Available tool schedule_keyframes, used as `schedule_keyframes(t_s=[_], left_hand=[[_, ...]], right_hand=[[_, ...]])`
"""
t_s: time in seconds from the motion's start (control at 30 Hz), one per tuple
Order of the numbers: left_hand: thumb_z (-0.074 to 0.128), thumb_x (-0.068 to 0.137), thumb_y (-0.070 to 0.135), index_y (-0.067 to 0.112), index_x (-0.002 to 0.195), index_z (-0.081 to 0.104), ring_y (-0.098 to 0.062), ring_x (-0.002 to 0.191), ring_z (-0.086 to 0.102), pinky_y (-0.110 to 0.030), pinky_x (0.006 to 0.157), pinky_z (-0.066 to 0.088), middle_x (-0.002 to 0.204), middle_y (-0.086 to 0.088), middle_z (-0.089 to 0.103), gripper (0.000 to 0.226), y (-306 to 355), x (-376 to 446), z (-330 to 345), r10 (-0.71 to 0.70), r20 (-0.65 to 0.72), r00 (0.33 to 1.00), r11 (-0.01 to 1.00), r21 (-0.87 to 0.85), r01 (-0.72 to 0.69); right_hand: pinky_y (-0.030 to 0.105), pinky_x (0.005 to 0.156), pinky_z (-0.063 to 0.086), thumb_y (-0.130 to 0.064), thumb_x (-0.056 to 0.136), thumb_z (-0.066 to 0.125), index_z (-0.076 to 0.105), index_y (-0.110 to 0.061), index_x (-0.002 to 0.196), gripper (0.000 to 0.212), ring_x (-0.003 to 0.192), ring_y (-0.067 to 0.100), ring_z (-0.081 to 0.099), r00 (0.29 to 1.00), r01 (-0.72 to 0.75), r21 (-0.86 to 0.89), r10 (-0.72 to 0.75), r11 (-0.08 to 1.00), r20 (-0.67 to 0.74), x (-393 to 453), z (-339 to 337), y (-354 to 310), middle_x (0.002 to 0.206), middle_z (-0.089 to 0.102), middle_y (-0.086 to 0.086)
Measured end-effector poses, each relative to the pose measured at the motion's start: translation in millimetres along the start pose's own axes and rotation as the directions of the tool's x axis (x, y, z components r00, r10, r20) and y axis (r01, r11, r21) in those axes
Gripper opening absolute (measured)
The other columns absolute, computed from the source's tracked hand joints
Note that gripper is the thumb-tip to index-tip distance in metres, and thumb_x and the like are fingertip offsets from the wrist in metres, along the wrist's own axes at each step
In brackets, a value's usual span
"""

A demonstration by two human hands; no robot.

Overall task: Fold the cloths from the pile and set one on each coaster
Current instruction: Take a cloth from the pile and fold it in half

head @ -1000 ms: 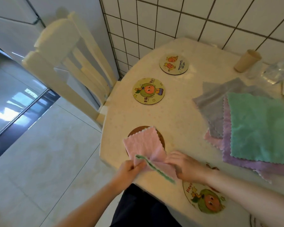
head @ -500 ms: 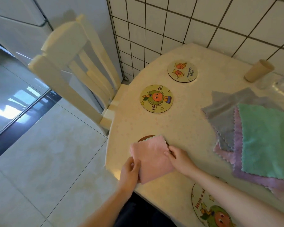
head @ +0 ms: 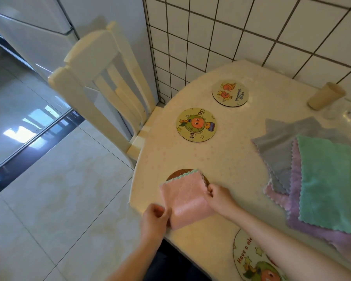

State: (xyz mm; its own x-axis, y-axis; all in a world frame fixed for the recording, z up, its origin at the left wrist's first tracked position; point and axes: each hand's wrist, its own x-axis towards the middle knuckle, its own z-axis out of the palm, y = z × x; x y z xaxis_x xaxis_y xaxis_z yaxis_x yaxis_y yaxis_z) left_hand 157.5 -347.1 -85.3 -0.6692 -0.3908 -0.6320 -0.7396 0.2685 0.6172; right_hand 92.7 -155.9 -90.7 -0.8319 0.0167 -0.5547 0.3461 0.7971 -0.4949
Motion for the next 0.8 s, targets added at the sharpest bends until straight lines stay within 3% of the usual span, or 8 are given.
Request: schedule_keyframes(t_s=[0.1,0.17,0.23,0.33,0.47,0.57,0.67,0.8], left_hand=[[0.075,0.076,0.033,0.017,0.090,0.058,-0.011,0.076,0.061,-0.022,0.060,0.046,0.085,0.002,0.066,0.028,4,-9,5,0.029,0.009,1.000,0.996,0.085,-0.029],[0.079,0.072,0.033,0.019,0.093,0.055,-0.007,0.075,0.058,-0.018,0.056,0.043,0.086,0.004,0.063,0.035,7,-13,9,0.039,0.032,0.999,0.992,0.118,-0.043],[0.079,0.072,0.030,0.018,0.095,0.052,-0.005,0.073,0.054,-0.018,0.053,0.039,0.087,0.005,0.060,0.038,10,-15,12,0.019,0.033,0.999,0.989,0.149,-0.024],[0.078,0.073,0.024,0.015,0.098,0.050,-0.005,0.071,0.050,-0.020,0.053,0.039,0.086,0.004,0.057,0.039,16,-14,14,-0.044,0.018,0.999,0.990,0.138,0.041],[0.075,0.073,0.013,0.006,0.091,0.058,-0.011,0.067,0.053,-0.023,0.054,0.044,0.079,-0.001,0.059,0.025,15,-11,12,-0.096,0.092,0.991,0.993,0.071,0.090],[0.072,0.075,0.009,0.003,0.084,0.062,-0.015,0.065,0.053,-0.024,0.053,0.042,0.075,-0.005,0.061,0.015,13,-9,10,-0.087,0.140,0.986,0.996,0.020,0.085],[0.072,0.074,0.011,0.002,0.091,0.066,-0.018,0.071,0.057,-0.026,0.058,0.046,0.082,-0.009,0.064,0.020,12,-9,9,-0.105,0.173,0.979,0.993,-0.037,0.113],[0.075,0.061,0.017,0.002,0.086,0.063,-0.031,0.080,0.063,-0.039,0.076,0.055,0.086,-0.017,0.066,0.032,6,-5,8,-0.134,0.172,0.976,0.986,-0.077,0.149]], right_hand=[[0.029,0.061,0.040,-0.018,0.082,0.054,0.048,-0.017,0.082,0.006,0.087,0.026,0.056,1.000,-0.015,-0.100,0.013,0.995,-0.019,0,-8,-13,0.089,0.056,0.001],[0.030,0.077,0.042,-0.016,0.078,0.058,0.049,-0.010,0.104,0.028,0.103,0.028,0.055,0.998,-0.019,-0.058,0.016,0.998,-0.053,3,-9,-21,0.112,0.055,0.008],[0.028,0.080,0.043,-0.023,0.076,0.065,0.048,-0.005,0.112,0.044,0.107,0.028,0.056,0.997,-0.059,0.047,0.061,0.997,-0.039,7,-7,-29,0.117,0.057,0.011],[0.028,0.084,0.044,-0.036,0.075,0.070,0.046,-0.002,0.121,0.063,0.112,0.029,0.055,0.990,-0.140,0.073,0.140,0.987,0.007,9,-4,-35,0.122,0.056,0.012],[0.031,0.081,0.051,-0.039,0.072,0.068,0.058,-0.008,0.111,0.050,0.100,0.026,0.062,0.974,-0.211,0.092,0.201,0.973,0.105,5,-8,-36,0.111,0.065,0.008],[0.031,0.076,0.054,-0.041,0.060,0.066,0.061,-0.012,0.103,0.053,0.091,0.024,0.065,0.961,-0.254,0.121,0.236,0.960,0.146,6,-10,-32,0.102,0.068,0.006],[0.029,0.070,0.051,-0.030,0.063,0.064,0.061,-0.010,0.100,0.042,0.090,0.025,0.065,0.966,-0.238,0.188,0.213,0.953,0.146,7,-10,-29,0.101,0.068,0.010],[0.023,0.055,0.039,-0.024,0.072,0.058,0.056,-0.016,0.087,0.018,0.086,0.024,0.061,0.973,-0.197,0.229,0.162,0.953,0.166,6,-12,-28,0.085,0.061,0.003]])
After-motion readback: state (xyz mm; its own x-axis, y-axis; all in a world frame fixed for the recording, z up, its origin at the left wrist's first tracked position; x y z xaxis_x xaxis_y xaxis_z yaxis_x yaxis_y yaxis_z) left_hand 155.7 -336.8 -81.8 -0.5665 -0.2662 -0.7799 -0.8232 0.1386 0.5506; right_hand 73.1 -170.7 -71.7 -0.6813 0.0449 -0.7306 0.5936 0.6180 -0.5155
